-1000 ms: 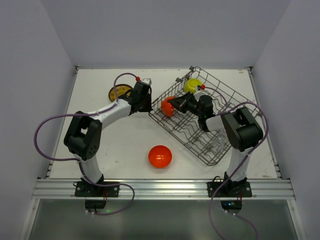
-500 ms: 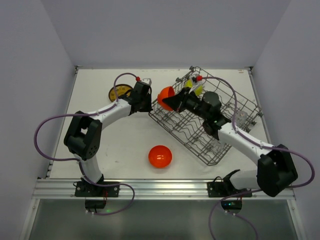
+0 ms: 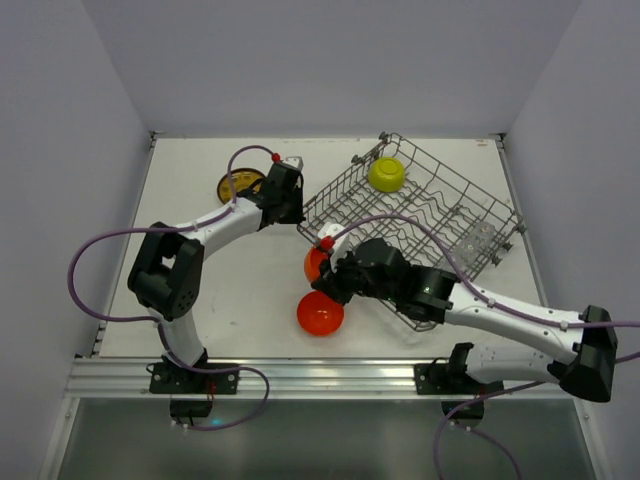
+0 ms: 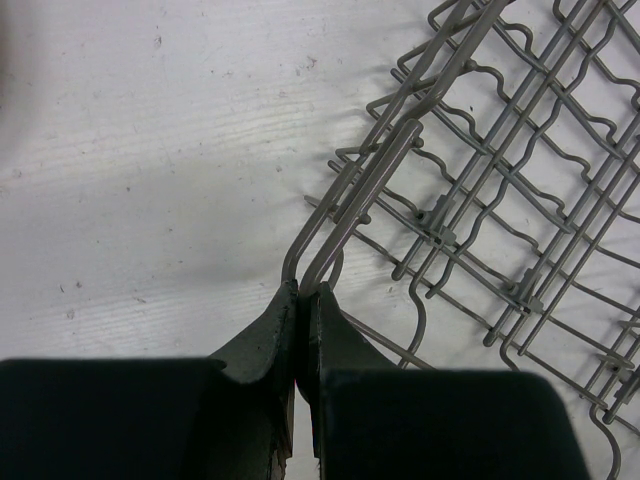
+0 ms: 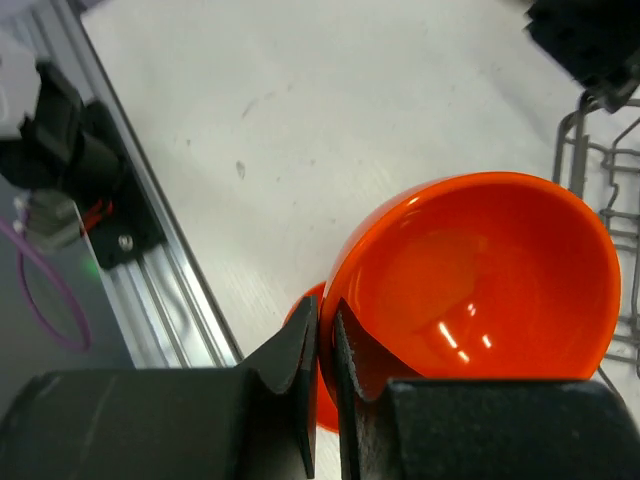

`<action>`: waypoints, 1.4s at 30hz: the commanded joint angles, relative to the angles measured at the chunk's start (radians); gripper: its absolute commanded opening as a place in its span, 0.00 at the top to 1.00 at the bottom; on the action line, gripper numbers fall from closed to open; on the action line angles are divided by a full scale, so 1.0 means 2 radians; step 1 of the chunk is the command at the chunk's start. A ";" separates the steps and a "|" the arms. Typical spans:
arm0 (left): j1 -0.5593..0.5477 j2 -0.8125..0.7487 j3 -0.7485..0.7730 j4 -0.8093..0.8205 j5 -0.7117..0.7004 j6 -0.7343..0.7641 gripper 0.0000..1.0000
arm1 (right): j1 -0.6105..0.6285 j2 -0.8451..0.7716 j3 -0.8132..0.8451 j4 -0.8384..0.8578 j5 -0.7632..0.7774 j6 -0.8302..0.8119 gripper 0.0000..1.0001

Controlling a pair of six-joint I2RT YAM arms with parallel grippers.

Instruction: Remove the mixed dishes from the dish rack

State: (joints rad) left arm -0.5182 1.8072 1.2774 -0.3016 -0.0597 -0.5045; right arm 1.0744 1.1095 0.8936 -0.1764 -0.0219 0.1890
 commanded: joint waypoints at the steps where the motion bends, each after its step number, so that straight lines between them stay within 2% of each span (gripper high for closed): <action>1: 0.001 -0.011 0.023 0.010 -0.003 -0.004 1.00 | 0.044 0.028 0.043 -0.074 0.022 -0.075 1.00; 7: 0.001 -0.013 0.022 0.010 -0.003 -0.002 1.00 | 0.098 0.128 0.098 -0.146 0.073 -0.091 1.00; 10: 0.001 -0.012 0.022 0.010 -0.002 -0.002 1.00 | 0.106 0.158 0.119 -0.166 0.068 -0.096 1.00; 28: 0.001 -0.012 0.019 0.013 0.000 -0.002 1.00 | 0.118 0.219 0.151 -0.222 0.051 -0.078 1.00; 32: 0.000 -0.014 0.019 0.013 0.002 -0.002 1.00 | 0.119 0.224 0.148 -0.218 0.044 -0.077 0.97; 35: 0.000 -0.015 0.019 0.014 0.004 -0.002 1.00 | 0.119 0.225 0.151 -0.220 0.045 -0.073 0.88; 36: 0.000 -0.015 0.019 0.014 0.005 -0.002 1.00 | 0.119 0.225 0.152 -0.222 0.047 -0.072 0.77; 38: 0.000 -0.014 0.019 0.014 0.005 -0.002 1.00 | 0.121 0.225 0.155 -0.228 0.058 -0.068 0.63; 39: 0.000 -0.014 0.019 0.014 0.005 -0.002 1.00 | 0.122 0.224 0.155 -0.229 0.062 -0.068 0.51; 40: -0.001 -0.014 0.019 0.014 0.005 -0.002 1.00 | 0.122 0.219 0.155 -0.230 0.065 -0.068 0.49; 42: 0.000 -0.015 0.019 0.014 0.005 -0.002 1.00 | 0.125 0.207 0.157 -0.229 0.063 -0.069 0.39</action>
State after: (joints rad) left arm -0.5182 1.8072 1.2778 -0.3019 -0.0586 -0.5041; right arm 1.3109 1.5654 1.1641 -0.6239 0.0883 0.0471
